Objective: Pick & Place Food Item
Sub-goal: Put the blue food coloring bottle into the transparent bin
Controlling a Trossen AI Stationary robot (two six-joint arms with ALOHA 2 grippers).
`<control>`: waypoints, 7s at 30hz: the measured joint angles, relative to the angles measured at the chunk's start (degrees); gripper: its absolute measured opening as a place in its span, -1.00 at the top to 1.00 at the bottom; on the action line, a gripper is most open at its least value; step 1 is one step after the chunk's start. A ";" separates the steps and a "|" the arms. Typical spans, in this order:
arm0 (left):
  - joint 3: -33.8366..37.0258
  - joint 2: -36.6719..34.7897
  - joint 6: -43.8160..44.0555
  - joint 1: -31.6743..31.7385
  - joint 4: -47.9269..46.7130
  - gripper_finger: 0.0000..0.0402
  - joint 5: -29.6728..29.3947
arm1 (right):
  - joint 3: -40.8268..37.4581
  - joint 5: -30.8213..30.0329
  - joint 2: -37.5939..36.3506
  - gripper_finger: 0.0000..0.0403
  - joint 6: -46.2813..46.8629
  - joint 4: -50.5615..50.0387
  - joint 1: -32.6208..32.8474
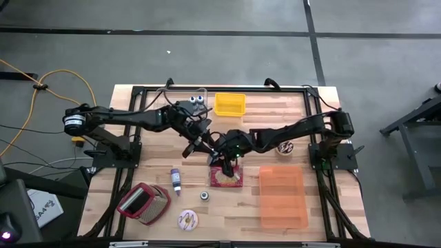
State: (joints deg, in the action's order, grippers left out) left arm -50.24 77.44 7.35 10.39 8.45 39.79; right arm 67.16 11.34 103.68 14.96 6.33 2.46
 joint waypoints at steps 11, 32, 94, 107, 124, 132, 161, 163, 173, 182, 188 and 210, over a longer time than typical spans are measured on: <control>-0.09 2.78 0.67 -0.04 1.65 0.29 1.97 | -0.13 -0.34 0.90 0.34 0.22 -0.35 -0.04; -0.11 2.65 -3.17 1.71 0.58 0.29 2.34 | -0.13 -0.84 0.88 0.34 0.33 -0.50 -0.15; -0.09 2.65 -2.86 2.58 -0.92 0.08 2.69 | -0.05 -2.42 0.72 0.34 0.18 -0.47 -0.70; -0.09 2.63 -3.08 2.58 -0.94 0.08 0.81 | -0.09 -2.87 0.46 0.34 0.18 -0.06 -0.74; -0.09 2.62 -3.03 2.58 -0.94 0.41 0.46 | -0.09 -2.85 0.39 0.34 0.22 -0.09 -0.74; -0.09 2.58 -2.72 2.58 -0.92 0.44 0.46 | -0.09 -2.85 0.35 0.34 0.22 -0.09 -0.74; -0.09 2.58 -1.27 2.58 -0.96 0.45 2.17 | -0.09 -2.41 0.35 0.01 0.20 -0.14 -0.74; -0.09 2.58 -1.28 2.58 -1.10 0.45 2.41 | -0.09 -2.40 0.33 -0.02 0.20 -0.57 -0.76; -0.11 2.61 -1.49 2.62 -2.83 0.45 1.62 | -0.09 -0.88 -0.04 -0.06 0.22 -2.87 -2.19; -0.11 2.61 -1.49 2.67 -3.82 0.45 1.47 | -0.09 -0.18 -0.04 -0.06 0.22 -2.80 -2.60; -0.11 2.61 -1.29 3.38 -4.70 0.45 1.82 | -0.09 1.06 -0.04 -0.06 -0.07 -3.42 -2.67; -0.09 -0.28 -2.14 11.51 -5.60 0.45 0.66 | -0.13 2.08 -9.61 -0.06 -1.24 -24.96 -7.89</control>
State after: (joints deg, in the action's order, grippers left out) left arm -50.33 77.16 5.21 21.90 2.85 40.44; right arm 67.02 13.42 94.07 13.72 -18.64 -5.43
